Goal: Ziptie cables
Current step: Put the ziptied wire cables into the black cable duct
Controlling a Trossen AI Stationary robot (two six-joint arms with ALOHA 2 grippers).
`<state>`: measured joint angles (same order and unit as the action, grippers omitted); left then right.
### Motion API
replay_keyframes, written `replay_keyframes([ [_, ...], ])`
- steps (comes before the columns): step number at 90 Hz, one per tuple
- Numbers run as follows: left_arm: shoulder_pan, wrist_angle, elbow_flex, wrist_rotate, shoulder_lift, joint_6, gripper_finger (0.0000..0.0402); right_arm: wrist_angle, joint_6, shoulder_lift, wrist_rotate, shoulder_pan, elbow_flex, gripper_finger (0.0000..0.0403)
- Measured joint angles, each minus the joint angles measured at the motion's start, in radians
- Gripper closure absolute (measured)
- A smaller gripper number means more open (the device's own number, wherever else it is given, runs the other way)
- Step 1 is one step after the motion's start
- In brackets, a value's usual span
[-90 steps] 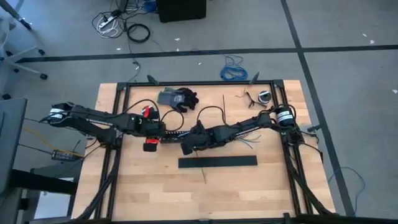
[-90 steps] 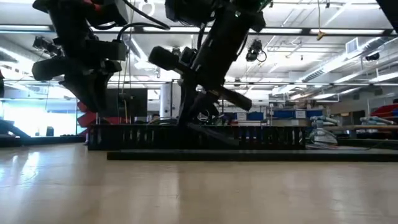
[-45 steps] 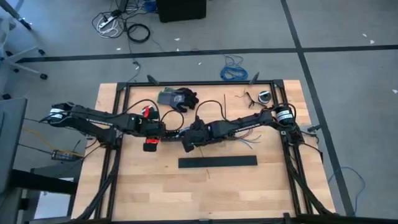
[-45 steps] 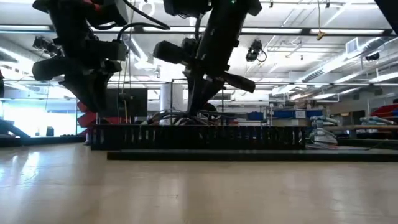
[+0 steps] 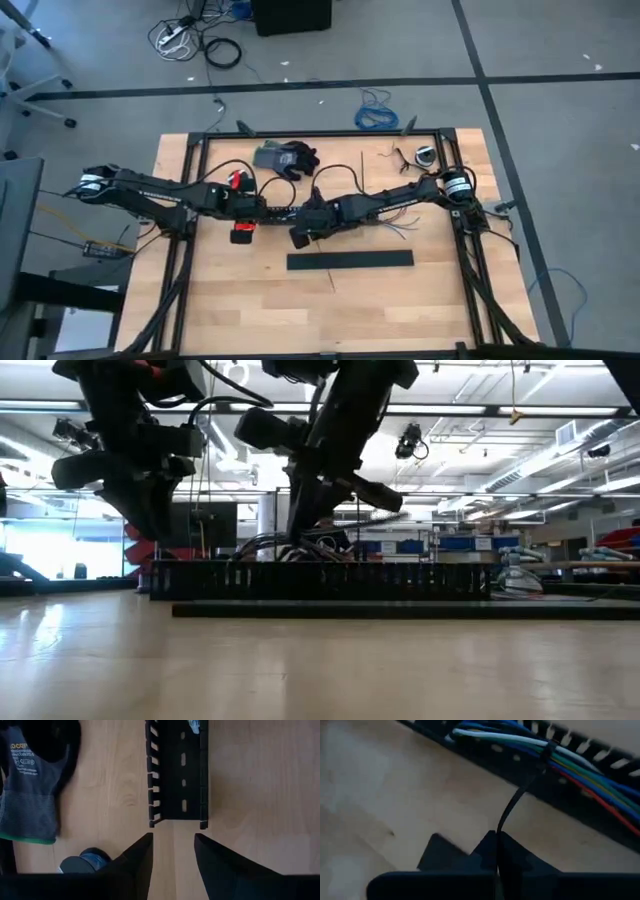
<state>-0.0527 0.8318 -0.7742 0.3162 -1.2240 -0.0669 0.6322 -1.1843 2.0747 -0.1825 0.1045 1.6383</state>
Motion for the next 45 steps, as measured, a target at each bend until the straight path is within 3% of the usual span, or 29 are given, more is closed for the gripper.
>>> replay_keyframes([
  [22, -0.001, 0.003, 0.000, 0.000, 0.000, 0.000, 0.0264, -0.009, 0.046, 0.002, -0.004, -0.026, -0.023, 0.0384],
  [45, -0.001, 0.004, 0.000, -0.011, 0.000, 0.001, 0.0264, -0.019, 0.063, 0.002, -0.006, -0.028, -0.023, 0.0300],
])
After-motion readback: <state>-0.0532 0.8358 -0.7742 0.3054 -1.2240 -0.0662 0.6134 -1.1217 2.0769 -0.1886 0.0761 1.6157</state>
